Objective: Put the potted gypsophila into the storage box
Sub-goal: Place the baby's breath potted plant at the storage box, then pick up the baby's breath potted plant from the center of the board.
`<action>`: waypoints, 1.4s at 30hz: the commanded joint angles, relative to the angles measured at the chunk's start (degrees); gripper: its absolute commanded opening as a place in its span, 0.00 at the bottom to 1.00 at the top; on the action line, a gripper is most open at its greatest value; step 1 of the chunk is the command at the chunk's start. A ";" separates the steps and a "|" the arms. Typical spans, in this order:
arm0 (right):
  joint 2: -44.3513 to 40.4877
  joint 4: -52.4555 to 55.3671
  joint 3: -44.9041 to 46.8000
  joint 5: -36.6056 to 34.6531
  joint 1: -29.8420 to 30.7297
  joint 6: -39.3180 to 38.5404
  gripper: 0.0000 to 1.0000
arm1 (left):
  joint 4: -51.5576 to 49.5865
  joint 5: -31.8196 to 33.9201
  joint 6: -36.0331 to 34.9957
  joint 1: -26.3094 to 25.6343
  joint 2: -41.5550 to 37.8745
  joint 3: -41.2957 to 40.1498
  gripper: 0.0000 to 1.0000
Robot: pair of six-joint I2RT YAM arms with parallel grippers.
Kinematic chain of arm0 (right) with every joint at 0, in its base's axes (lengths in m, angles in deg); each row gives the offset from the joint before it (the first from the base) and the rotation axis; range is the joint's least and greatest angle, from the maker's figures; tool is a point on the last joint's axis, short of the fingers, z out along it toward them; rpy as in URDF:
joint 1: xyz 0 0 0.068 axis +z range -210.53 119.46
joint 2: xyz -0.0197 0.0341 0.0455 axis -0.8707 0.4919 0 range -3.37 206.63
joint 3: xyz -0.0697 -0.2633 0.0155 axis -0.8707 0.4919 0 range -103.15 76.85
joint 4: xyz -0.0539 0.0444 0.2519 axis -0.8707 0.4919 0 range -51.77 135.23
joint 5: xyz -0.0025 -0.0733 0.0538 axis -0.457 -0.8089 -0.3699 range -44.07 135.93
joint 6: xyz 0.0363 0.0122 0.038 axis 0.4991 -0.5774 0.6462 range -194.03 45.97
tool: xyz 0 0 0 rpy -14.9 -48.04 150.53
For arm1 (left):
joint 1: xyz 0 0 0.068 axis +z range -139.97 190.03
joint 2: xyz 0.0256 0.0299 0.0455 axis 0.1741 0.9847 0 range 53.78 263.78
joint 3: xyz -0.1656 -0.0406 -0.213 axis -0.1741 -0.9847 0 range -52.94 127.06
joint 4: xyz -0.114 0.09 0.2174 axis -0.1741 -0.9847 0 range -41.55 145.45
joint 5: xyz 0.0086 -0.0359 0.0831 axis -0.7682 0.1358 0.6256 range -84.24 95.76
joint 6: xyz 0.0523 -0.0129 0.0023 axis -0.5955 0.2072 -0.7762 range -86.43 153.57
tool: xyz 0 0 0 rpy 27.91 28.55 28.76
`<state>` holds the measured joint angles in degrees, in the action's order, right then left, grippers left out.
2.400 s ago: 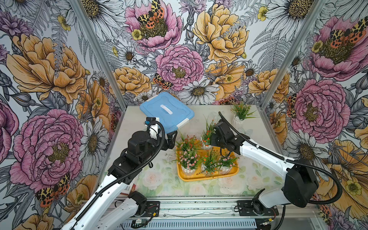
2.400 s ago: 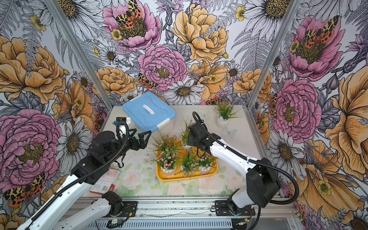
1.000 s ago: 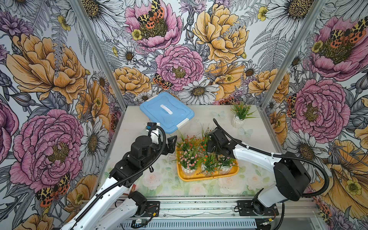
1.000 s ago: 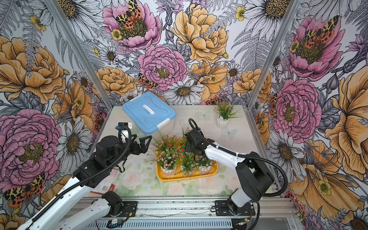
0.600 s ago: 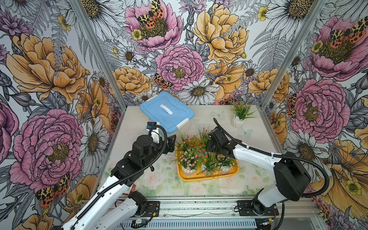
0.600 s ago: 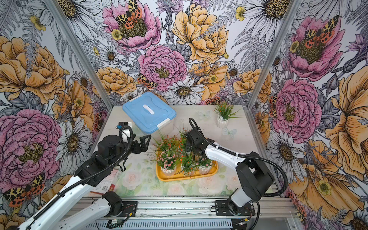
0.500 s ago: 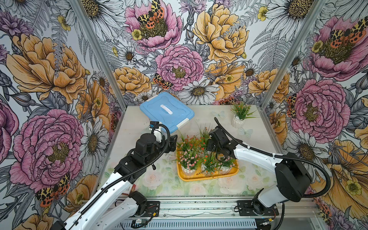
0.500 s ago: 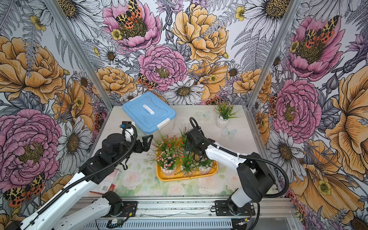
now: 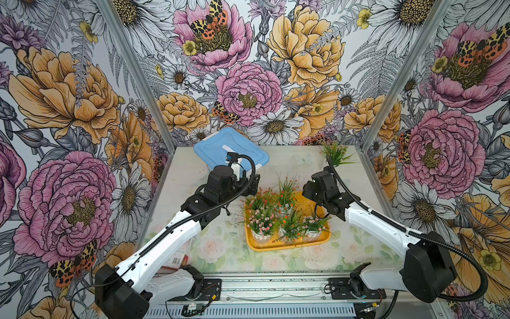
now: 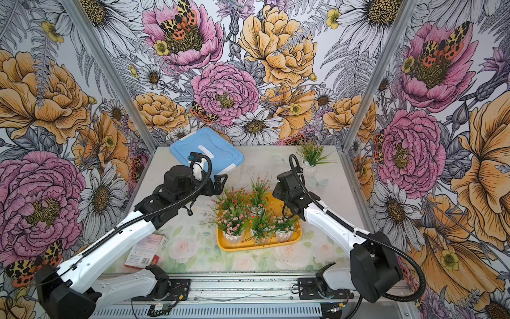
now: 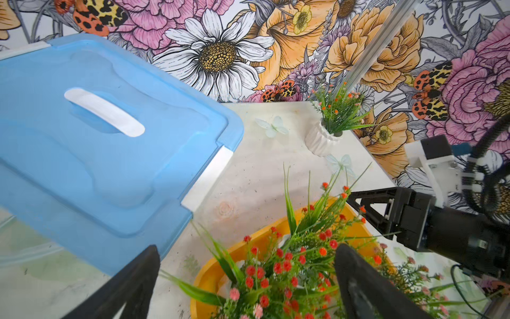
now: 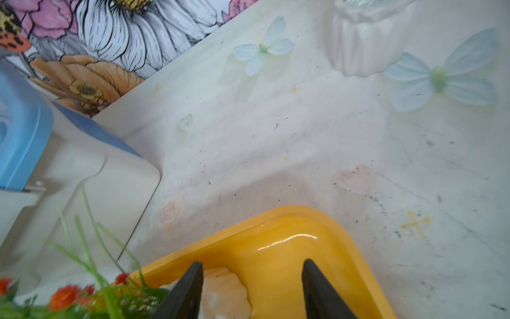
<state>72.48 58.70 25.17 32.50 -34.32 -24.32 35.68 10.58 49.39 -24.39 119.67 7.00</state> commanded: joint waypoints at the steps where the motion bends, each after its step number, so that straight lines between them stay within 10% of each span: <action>1: -1.61 -0.38 1.29 -3.22 -4.56 0.27 0.58 | 3.07 -2.69 -2.18 0.08 4.01 4.87 0.99; 7: 2.96 -0.46 -1.49 1.18 -14.98 0.35 0.60 | 3.39 -3.19 -2.94 -0.61 11.91 11.97 0.99; 15: 12.87 -0.50 -9.77 3.33 -22.25 -0.71 0.91 | 4.92 -4.81 -2.36 -1.96 23.91 21.65 0.99; 42: 36.00 -3.52 -28.16 15.02 -30.71 0.56 0.78 | 4.89 -8.04 -2.85 -1.53 46.14 41.85 0.99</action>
<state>106.99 57.13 -0.69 46.27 -64.87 -24.04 39.46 2.88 46.63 -26.53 165.87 47.92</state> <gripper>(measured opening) 0.783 0.988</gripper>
